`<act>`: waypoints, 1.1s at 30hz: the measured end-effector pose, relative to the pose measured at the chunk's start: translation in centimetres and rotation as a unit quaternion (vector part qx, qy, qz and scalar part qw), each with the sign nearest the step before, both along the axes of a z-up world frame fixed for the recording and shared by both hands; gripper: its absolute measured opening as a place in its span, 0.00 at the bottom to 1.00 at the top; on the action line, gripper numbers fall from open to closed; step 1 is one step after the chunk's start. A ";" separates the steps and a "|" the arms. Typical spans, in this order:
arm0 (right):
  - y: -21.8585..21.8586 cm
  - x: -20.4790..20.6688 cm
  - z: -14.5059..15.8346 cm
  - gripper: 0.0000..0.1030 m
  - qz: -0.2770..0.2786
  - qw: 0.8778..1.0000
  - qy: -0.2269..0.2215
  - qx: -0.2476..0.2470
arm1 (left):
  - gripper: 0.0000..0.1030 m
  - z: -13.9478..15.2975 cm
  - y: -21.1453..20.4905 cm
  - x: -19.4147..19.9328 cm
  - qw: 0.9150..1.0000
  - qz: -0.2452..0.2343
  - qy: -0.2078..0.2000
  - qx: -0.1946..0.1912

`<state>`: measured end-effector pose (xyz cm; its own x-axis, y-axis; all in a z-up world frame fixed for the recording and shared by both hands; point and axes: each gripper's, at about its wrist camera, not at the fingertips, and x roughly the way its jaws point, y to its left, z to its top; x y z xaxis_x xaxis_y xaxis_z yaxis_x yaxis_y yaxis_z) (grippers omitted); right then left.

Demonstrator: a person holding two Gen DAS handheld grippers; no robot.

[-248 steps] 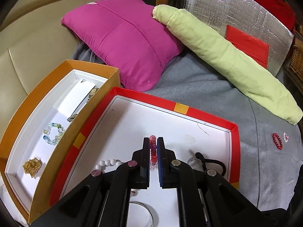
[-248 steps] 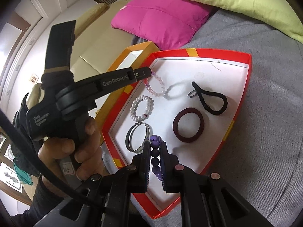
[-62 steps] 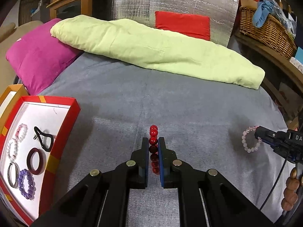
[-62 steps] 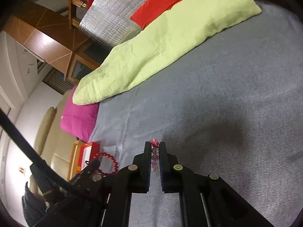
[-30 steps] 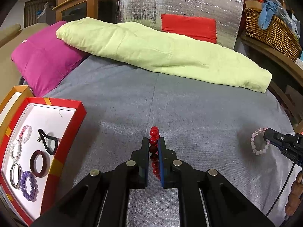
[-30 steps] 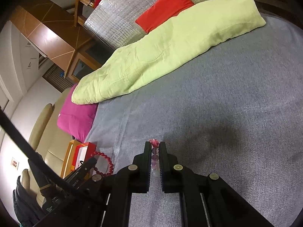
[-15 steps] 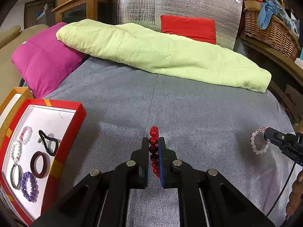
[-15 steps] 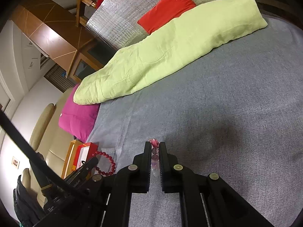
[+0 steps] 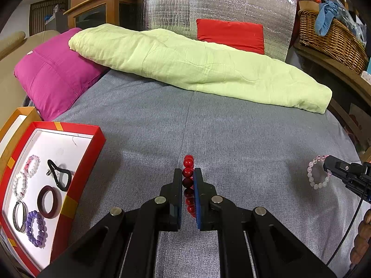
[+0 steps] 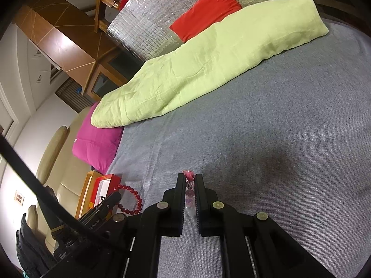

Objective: Organize jewelry
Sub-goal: 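Lift both bracelets and carry them in both tools over the tray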

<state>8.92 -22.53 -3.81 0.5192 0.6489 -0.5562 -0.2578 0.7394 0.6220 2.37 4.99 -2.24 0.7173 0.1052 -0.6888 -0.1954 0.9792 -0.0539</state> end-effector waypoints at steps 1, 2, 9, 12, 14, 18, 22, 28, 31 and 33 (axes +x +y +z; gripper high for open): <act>0.0 0.0 0.0 0.08 0.000 1.000 0.000 0.000 | 0.09 0.0 0.0 0.0 1.000 0.000 0.000 0.000; 0.0 0.0 0.0 0.08 0.001 1.000 0.000 0.000 | 0.09 0.0 0.0 0.0 1.000 0.000 0.000 0.000; -0.1 0.1 0.0 0.08 0.003 1.000 -0.001 0.001 | 0.09 0.0 0.0 0.0 1.000 0.000 -0.001 0.000; -0.1 0.1 0.0 0.08 0.003 1.000 -0.001 0.000 | 0.09 0.0 0.0 0.0 1.000 0.000 -0.001 0.000; -0.1 0.1 0.1 0.08 0.002 1.000 -0.001 0.001 | 0.09 0.0 0.0 0.0 1.000 0.000 -0.001 0.000; 0.0 0.1 0.0 0.08 0.003 1.000 -0.001 0.001 | 0.09 0.0 0.0 0.0 1.000 0.000 -0.002 0.000; 0.0 0.1 0.0 0.08 0.003 1.000 -0.001 0.001 | 0.09 0.0 -0.1 0.0 1.000 -0.001 -0.003 0.001; 0.1 0.1 0.2 0.08 0.006 1.000 -0.004 -0.002 | 0.09 0.8 0.1 -0.6 1.000 -0.002 -0.020 0.008; 0.4 -0.1 0.4 0.08 0.008 1.000 -0.007 -0.007 | 0.09 1.5 0.7 -1.1 1.000 0.001 -0.023 0.009; 0.9 -0.4 0.5 0.08 0.011 1.000 -0.007 -0.017 | 0.09 2.3 1.5 -1.6 1.000 0.011 -0.027 0.004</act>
